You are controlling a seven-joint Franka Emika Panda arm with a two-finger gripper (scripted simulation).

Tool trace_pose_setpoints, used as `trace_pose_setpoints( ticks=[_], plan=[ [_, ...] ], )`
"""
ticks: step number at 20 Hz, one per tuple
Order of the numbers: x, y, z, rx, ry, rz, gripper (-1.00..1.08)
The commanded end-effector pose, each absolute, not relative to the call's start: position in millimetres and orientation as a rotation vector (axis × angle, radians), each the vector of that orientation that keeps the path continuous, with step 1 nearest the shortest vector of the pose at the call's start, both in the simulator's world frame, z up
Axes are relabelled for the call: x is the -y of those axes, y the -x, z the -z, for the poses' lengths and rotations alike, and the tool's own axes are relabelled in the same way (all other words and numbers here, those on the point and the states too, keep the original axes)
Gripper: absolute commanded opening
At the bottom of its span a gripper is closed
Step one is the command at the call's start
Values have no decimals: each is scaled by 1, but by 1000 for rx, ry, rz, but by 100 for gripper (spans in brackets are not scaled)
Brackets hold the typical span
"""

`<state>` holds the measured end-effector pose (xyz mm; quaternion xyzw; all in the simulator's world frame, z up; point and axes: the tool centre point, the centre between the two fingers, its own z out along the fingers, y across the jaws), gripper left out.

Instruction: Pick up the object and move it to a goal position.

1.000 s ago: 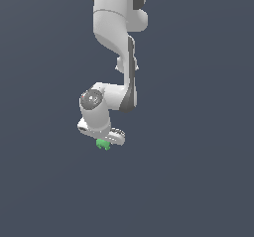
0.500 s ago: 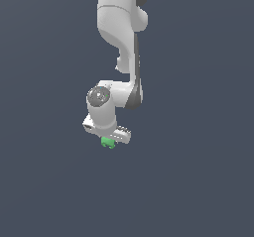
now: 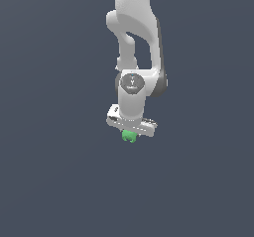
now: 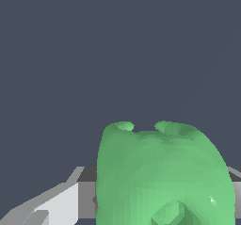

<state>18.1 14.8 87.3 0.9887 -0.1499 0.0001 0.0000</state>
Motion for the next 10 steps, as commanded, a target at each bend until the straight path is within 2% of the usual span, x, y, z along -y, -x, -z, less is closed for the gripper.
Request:
trace_pose_setpoints(
  ticks=[1, 10],
  plan=[
    [-45, -14, -99, 470, -3106, -1, -100],
    [-123, -6, -129, 470, -3106, -1, -100]
  ],
)
